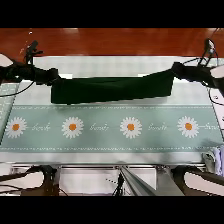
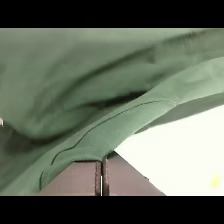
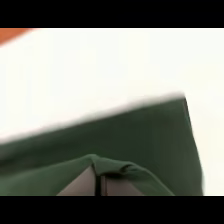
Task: Fold the shirts.
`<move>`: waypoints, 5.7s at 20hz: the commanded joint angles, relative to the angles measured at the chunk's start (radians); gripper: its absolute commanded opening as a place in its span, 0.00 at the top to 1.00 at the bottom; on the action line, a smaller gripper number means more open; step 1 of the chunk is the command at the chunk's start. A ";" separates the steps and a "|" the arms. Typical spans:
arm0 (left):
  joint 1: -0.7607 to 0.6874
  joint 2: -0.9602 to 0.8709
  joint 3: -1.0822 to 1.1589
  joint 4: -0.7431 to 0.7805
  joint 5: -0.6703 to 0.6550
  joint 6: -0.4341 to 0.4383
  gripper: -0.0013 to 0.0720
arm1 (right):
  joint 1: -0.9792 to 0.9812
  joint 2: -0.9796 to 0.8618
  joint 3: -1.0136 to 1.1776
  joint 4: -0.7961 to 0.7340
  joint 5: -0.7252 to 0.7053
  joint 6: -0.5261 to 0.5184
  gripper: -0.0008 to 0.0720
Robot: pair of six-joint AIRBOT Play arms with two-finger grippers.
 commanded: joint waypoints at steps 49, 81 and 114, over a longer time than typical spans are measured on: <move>0.096 -0.329 0.393 -0.135 -0.315 -0.071 0.18 | -0.026 -0.405 0.117 0.192 0.205 0.189 0.74; -0.785 -0.497 0.391 -0.492 -0.022 -0.043 0.94 | -0.020 0.680 0.117 -0.194 0.647 0.310 0.96; 0.169 0.256 0.391 -0.587 -0.088 0.034 0.94 | 0.707 -0.161 0.117 -0.034 -0.048 0.364 0.18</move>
